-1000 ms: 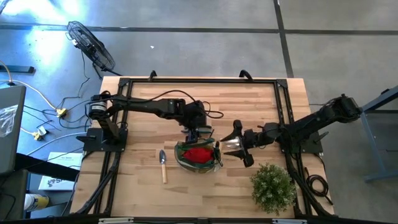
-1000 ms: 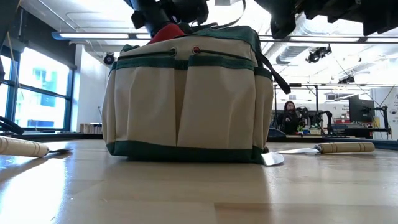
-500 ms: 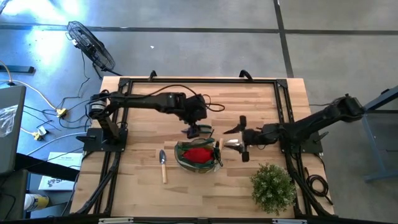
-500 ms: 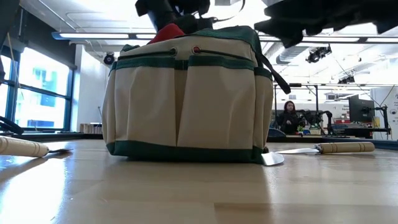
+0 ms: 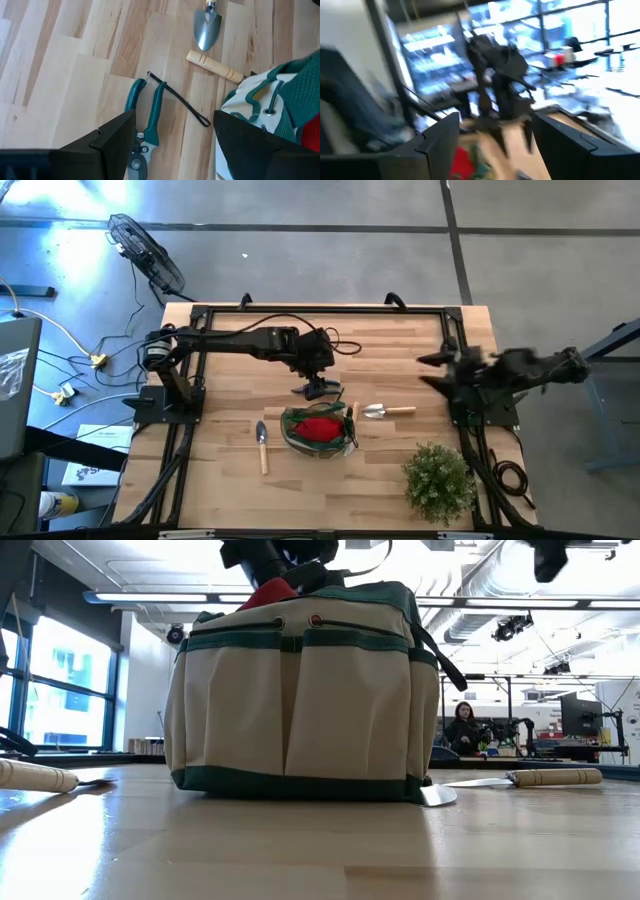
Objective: Pick & Place Garden tools in Gardening bag
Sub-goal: Put the green shear scissors into the green gardening bag
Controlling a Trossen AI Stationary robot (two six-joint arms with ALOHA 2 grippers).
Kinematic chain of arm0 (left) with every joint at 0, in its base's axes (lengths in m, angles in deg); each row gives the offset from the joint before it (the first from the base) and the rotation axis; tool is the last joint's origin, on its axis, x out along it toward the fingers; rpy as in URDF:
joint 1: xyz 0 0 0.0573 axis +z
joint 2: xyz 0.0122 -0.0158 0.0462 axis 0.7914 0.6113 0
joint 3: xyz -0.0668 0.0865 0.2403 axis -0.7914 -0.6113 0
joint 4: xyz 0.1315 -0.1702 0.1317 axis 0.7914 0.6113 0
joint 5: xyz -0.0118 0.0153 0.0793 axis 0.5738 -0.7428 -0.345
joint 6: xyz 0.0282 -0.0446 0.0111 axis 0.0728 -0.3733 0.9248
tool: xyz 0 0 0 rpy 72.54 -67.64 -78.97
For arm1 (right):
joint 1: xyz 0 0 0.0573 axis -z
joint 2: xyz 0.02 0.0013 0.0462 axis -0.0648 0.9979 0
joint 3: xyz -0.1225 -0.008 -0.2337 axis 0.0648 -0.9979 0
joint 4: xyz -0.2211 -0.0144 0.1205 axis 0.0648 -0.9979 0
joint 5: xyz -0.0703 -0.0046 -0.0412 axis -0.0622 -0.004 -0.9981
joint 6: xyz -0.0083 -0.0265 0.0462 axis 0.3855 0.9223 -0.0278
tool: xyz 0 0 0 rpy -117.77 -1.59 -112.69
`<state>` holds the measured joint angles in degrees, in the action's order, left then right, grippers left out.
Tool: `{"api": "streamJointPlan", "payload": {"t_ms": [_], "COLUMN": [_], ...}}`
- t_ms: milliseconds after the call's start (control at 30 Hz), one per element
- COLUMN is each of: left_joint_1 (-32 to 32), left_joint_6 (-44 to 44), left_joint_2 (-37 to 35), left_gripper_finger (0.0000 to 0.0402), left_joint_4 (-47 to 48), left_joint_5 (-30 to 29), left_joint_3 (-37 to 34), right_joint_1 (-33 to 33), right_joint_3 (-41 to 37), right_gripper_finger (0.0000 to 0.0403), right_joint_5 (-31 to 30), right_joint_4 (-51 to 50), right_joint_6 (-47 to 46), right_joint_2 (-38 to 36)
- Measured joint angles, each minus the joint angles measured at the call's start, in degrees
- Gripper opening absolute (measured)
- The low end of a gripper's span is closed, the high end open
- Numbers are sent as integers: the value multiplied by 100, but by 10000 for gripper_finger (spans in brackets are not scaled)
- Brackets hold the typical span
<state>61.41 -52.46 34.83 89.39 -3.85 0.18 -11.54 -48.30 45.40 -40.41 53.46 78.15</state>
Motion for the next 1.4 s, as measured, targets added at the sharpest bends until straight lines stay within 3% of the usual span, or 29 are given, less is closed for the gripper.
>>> {"api": "streamJointPlan", "payload": {"t_ms": [200, 400, 600, 800, 1067, 1133, 1400], "left_joint_1": [-6, -11, -4, -8, -8, -8, 38], "left_joint_6": [131, -321, -264, -108, 62, 71, 363], "left_joint_2": [0, 80, 591, 1276, 1686, 1684, 1700], "left_gripper_finger": [260, 260, 260, 260, 260, 260, 260], "left_joint_4": [-18, -56, -443, -526, 341, 836, 832], "left_joint_5": [-7, -209, -302, -241, -243, -375, -658], "left_joint_3": [0, 4, 2, 603, 1617, 1639, 1585], "right_joint_1": [-14, -17, -15, -14, -14, -14, -14], "right_joint_3": [2, 412, 391, 384, 380, 380, 380], "right_gripper_finger": [240, 240, 240, 240, 240, 240, 240], "right_joint_5": [759, 1551, 1414, 1383, 1241, 1217, 1230], "right_joint_4": [-1010, -2092, -2177, -2243, -2449, -2478, -2550], "right_joint_6": [-347, -462, -149, 161, 301, 300, 289], "right_joint_2": [-1556, -1483, -1504, -1486, -1486, -1486, -1486]}}
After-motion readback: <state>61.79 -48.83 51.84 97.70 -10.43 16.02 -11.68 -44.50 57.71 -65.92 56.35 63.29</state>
